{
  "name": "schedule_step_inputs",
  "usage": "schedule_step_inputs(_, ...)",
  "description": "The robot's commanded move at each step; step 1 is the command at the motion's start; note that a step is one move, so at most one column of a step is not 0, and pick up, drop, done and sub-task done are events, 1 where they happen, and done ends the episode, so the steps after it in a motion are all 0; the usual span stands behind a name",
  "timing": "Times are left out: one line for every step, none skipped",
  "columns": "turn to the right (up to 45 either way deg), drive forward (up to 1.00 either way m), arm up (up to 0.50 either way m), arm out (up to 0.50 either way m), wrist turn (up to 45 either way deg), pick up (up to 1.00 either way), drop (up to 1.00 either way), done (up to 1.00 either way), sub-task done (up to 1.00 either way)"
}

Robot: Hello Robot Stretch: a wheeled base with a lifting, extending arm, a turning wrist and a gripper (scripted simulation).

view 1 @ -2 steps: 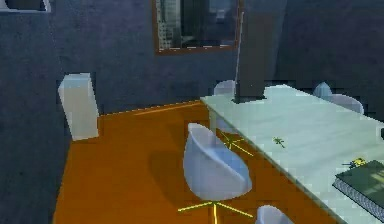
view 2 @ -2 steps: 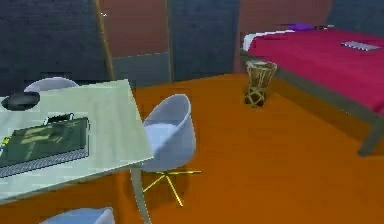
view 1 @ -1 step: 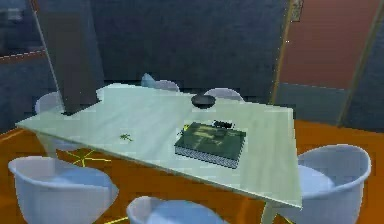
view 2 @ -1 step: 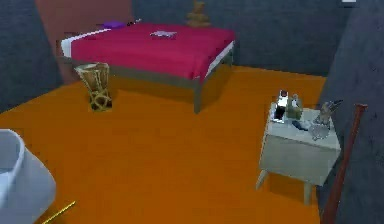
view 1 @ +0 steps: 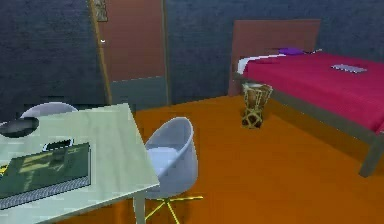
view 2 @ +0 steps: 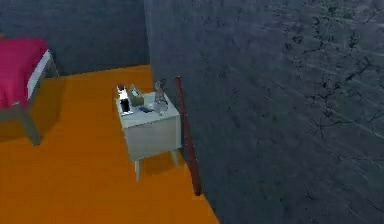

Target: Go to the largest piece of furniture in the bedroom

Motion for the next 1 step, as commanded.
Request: schedule_step_inputs(30.0,0.0,0.0,0.0,0.0,0.0,0.0,0.0,0.0)
